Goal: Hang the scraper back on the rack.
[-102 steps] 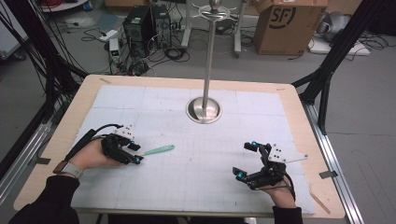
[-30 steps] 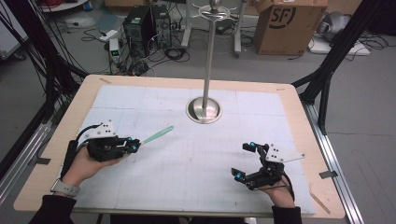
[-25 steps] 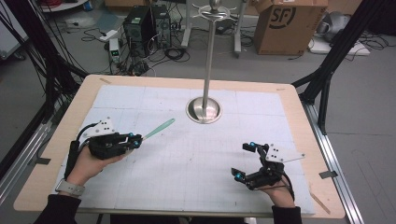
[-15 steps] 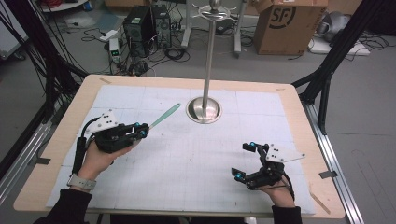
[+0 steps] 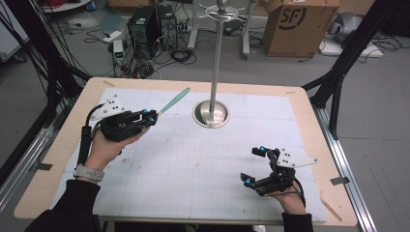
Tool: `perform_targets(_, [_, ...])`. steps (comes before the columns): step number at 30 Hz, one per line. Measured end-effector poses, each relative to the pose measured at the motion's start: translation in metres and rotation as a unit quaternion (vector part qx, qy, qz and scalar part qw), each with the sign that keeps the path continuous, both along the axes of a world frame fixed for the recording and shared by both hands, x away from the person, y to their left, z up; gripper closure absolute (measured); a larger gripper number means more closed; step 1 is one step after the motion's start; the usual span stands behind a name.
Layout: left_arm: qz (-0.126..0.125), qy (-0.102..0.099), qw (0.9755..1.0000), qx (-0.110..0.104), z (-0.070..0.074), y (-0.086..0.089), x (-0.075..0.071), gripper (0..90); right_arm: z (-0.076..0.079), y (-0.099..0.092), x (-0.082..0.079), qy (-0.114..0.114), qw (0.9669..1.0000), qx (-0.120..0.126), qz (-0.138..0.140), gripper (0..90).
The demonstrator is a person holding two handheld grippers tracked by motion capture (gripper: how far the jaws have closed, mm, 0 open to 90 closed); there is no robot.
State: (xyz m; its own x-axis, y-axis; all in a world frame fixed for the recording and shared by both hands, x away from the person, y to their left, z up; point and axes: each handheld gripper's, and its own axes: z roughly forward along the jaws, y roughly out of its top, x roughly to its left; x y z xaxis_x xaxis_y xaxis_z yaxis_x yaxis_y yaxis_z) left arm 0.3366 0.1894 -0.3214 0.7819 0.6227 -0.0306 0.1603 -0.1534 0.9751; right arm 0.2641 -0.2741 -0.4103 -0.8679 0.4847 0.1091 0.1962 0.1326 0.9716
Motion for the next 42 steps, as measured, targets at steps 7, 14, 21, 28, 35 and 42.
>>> perform_targets(7, [0.006,-0.009,0.9999,-0.006,0.025,-0.003,0.011,81.0,0.0,0.001,0.001,-0.003,1.0,0.001,0.002,0.2])
perform_targets(14, [0.007,-0.023,0.9996,-0.018,0.048,-0.003,0.018,81.0,0.0,0.0,0.003,-0.003,0.9999,0.01,0.003,0.2])
perform_targets(21, [0.016,-0.031,0.9992,-0.022,0.072,-0.001,0.026,81.0,0.0,0.001,0.003,0.001,0.9999,0.009,0.007,0.2])
perform_targets(28, [0.017,-0.039,0.9983,-0.039,0.091,-0.006,0.039,81.0,0.0,0.0,0.002,-0.004,0.9999,0.01,0.006,0.2])
perform_targets(35, [0.011,-0.052,0.9979,-0.037,0.105,-0.017,0.05,81.0,0.001,-0.003,0.001,0.0,0.9999,0.014,0.006,0.2])
perform_targets(42, [0.016,-0.059,0.997,-0.048,0.117,-0.016,0.058,81.0,0.001,-0.004,0.001,0.0,0.9999,0.01,0.004,0.2])
